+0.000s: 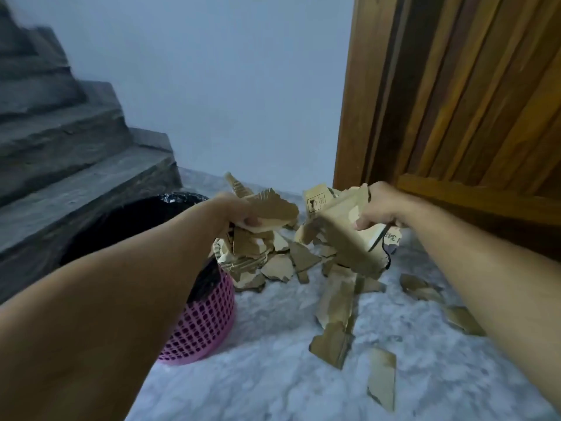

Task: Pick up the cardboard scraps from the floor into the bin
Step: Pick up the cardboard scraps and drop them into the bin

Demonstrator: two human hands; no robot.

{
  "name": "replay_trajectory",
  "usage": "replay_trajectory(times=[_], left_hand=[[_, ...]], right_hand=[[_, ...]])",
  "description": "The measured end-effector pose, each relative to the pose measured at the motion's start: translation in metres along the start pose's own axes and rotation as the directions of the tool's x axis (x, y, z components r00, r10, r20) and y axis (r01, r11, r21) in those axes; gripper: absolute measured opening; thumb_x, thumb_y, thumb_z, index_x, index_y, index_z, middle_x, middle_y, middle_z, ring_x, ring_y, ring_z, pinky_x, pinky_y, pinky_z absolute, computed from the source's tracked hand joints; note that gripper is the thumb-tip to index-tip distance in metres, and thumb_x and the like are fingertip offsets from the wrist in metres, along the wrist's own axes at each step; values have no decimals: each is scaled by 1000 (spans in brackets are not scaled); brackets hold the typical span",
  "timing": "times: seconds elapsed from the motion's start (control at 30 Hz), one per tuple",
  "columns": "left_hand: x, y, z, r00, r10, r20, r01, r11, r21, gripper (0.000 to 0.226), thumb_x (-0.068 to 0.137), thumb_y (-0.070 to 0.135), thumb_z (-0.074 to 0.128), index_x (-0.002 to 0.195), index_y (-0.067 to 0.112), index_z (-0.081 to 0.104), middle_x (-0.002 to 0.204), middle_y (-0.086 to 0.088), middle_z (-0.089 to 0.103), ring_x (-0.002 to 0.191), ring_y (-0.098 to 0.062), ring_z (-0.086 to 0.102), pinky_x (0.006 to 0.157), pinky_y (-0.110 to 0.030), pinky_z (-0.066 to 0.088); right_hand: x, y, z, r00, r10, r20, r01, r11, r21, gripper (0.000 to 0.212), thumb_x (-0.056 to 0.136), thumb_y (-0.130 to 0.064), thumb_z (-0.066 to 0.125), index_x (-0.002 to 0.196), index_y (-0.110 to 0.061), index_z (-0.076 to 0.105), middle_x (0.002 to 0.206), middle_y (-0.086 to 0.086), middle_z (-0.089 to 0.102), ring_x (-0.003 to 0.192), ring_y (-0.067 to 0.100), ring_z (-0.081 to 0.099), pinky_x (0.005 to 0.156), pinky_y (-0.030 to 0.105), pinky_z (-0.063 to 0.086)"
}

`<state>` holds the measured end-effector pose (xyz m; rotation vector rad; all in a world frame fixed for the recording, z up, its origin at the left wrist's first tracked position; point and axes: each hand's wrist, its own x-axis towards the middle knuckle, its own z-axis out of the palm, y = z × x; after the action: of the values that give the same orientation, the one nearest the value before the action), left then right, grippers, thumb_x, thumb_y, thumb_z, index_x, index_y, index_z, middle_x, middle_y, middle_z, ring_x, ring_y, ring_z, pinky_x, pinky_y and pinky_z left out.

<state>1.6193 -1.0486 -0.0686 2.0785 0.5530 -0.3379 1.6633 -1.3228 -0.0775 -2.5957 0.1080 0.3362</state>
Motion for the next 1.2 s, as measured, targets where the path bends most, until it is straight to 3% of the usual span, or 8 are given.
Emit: replay_trajectory(times=[0.2,0.47,0.63,0.77,0.87,0.97,1.1,1.2], left_hand=[[-12,-7,-94,994,3,-110,-6,1000,-25,42,83,-1,70,119,-3,49,105,-22,64,80,-37,69,73,-57,57],[-6,-63,-169,957,-172,-232,183,983,30,17,86,-2,66,92,-2,51,78,-19,59,54,-31,62,34,-37,50],[16,-110,-178,942,-257,-215,277,959,67,40,82,-1,72,116,-7,50,102,-24,63,87,-39,66,58,-50,53],[27,-139,-173,948,-263,-176,269,963,8,67,77,20,80,131,-2,46,118,-20,61,105,-37,62,89,-52,52],[27,-149,-169,955,-294,-46,296,955,30,88,77,41,77,143,2,35,144,-21,42,129,-38,44,104,-53,40],[27,-152,-169,958,-284,-29,285,956,69,76,77,44,75,134,2,47,136,-20,49,116,-34,53,100,-52,44],[24,-140,-167,966,-242,-86,249,965,81,63,76,40,78,121,3,52,121,-16,58,102,-33,62,79,-47,55],[22,-120,-150,970,-219,-108,230,968,102,65,68,45,83,109,0,59,111,-14,65,100,-35,64,81,-49,57]], right_hand=[[4,-106,-21,978,-204,49,198,974,112,33,66,-17,87,80,-10,58,71,6,55,58,18,45,48,23,30],[10,-238,55,925,-322,203,297,944,146,37,70,-19,86,73,-12,49,58,5,45,46,14,29,44,20,20],[13,-268,132,890,-344,301,345,937,50,36,73,-18,85,93,-3,59,86,14,57,57,21,47,48,27,36],[18,-268,178,859,-388,333,382,920,88,32,76,-27,82,90,-5,64,106,12,69,98,27,65,82,30,48],[22,-264,188,877,-380,293,386,922,41,49,77,-45,77,95,-2,64,95,12,64,86,26,61,66,27,44],[26,-257,184,901,-382,204,371,924,92,36,82,-41,74,89,-7,62,92,13,65,74,23,63,50,24,41],[24,-245,164,917,-353,185,287,907,308,19,82,-14,76,87,-3,62,89,17,67,72,26,67,66,36,62],[17,-221,132,922,-334,198,251,902,350,17,83,-3,72,96,3,63,85,21,66,57,21,62,46,26,54]])
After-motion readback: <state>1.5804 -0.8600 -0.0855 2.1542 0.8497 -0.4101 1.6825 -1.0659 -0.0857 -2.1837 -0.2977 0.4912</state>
